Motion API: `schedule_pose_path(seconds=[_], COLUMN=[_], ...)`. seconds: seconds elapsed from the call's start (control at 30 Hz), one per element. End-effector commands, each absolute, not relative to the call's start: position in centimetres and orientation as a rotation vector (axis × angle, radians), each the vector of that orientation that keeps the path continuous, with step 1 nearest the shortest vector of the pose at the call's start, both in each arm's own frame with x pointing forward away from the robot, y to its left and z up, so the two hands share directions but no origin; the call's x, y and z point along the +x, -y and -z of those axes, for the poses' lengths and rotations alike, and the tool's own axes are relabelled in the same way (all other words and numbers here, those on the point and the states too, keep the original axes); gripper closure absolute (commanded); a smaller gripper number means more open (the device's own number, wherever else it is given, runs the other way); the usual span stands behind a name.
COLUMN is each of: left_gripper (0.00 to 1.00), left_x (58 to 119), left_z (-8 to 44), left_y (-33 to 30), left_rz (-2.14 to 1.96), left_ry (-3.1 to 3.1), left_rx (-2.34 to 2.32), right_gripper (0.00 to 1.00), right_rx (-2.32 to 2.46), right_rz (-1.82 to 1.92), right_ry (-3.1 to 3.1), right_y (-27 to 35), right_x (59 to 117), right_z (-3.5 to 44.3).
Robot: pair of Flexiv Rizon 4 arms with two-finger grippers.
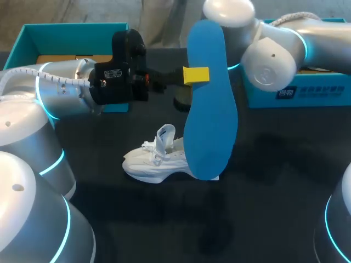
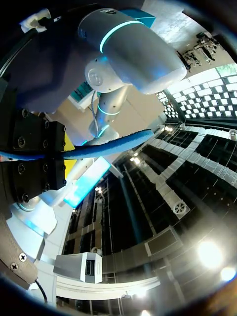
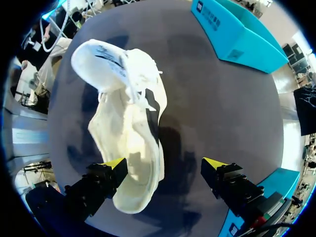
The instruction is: Take the shoe out of the shoebox, open the shoe tongue, remove and reinsert the insole, then place the shoe into the shoebox
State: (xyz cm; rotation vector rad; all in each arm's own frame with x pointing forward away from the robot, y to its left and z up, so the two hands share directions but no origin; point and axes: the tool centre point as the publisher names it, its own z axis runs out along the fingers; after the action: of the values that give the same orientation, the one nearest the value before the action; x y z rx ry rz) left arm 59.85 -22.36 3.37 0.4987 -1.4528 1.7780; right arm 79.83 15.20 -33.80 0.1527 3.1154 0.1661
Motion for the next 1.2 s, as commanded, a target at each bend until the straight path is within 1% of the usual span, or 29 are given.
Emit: schedule_pose_path(seconds=[0.03, 0.4, 0.43, 0.47, 0.53, 0.57, 0.6, 0.67, 0.7, 0.93, 1.2], left_gripper=[1.0, 1.0, 1.0, 1.0, 1.0, 1.0, 1.0, 1.0, 1.0, 1.0, 1.0], left_x=[59.8, 59.8, 59.8, 59.8, 59.8, 59.8, 59.8, 59.8, 59.8, 59.8, 59.8], left_z=[-3.3, -3.3, -3.3, -3.3, -3.3, -3.3, -3.3, -3.3, -3.3, -3.3, -3.3], left_y=[22.4, 22.4, 22.4, 22.4, 22.4, 22.4, 22.4, 22.4, 22.4, 22.4, 22.4], left_rz=[-1.782, -1.782, -1.782, -1.782, -1.782, -1.782, -1.782, -1.782, -1.782, -1.782, -1.782], left_ry=[1.45, 1.45, 1.45, 1.45, 1.45, 1.45, 1.45, 1.45, 1.45, 1.45, 1.45], left_rx=[0.499, 0.499, 0.499, 0.499, 0.499, 0.499, 0.499, 0.499, 0.499, 0.499, 0.499], right_gripper=[0.0, 0.0, 0.1, 0.22, 0.5, 0.54, 0.61, 0.81, 1.0, 1.0, 1.0], right_rx=[0.137, 0.065, 0.058, 0.054, 0.054, 0.054, 0.056, 0.066, 0.076, 0.183, 0.46], right_rz=[-0.169, -0.19, -0.194, -0.198, -0.206, -0.208, -0.21, -0.216, -0.221, -0.282, -0.34], right_ry=[-3.139, -3.189, -3.193, -3.198, -3.207, -3.213, -3.216, -3.224, -3.225, -3.226, -3.203], right_y=[-16.6, -18.2, -18.4, -18.5, -18.6, -18.6, -18.6, -18.6, -18.5, -18.2, -18.4], right_x=[80.7, 80.5, 80.5, 80.4, 80.3, 80.2, 80.1, 79.7, 79.6, 78.4, 77.5], right_z=[35.5, 37.2, 37.3, 37.5, 37.8, 38.0, 38.1, 38.2, 38.2, 37.1, 34.1])
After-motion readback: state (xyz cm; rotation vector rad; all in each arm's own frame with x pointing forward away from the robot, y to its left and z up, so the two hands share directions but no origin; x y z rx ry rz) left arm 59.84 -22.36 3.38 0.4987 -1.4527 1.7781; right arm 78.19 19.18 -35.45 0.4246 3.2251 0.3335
